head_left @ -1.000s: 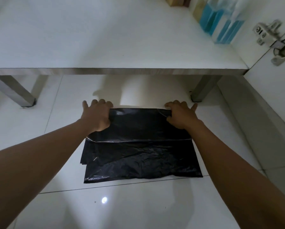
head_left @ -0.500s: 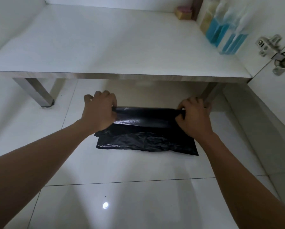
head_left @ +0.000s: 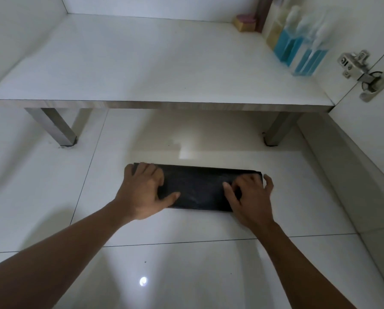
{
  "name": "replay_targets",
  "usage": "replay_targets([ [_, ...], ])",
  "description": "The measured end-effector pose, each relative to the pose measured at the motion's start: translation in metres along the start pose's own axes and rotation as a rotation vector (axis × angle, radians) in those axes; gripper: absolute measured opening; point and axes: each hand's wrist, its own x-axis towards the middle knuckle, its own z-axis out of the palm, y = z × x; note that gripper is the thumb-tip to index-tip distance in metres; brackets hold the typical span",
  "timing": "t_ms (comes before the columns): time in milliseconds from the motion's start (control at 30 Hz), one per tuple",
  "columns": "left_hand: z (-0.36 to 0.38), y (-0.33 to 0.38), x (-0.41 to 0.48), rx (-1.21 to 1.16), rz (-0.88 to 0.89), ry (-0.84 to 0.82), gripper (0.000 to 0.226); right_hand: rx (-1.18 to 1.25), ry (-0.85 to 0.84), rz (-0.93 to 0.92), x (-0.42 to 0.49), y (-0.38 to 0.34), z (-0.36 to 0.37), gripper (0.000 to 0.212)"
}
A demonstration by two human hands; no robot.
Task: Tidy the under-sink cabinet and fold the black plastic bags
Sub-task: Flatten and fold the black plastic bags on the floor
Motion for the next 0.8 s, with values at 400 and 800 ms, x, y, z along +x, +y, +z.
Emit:
replay_targets([
  [400,0.055,0.017,0.017,0.096,-0.135,-0.199,0.072,-0.263,-0.329,-0.048,0.033,-0.055,0.068,0.064],
  [800,0.062,0.016,0.019,0.072,-0.142,-0.193,0.072,-0.230,-0.437,-0.013,0.040,-0.049,0.067,0.064],
])
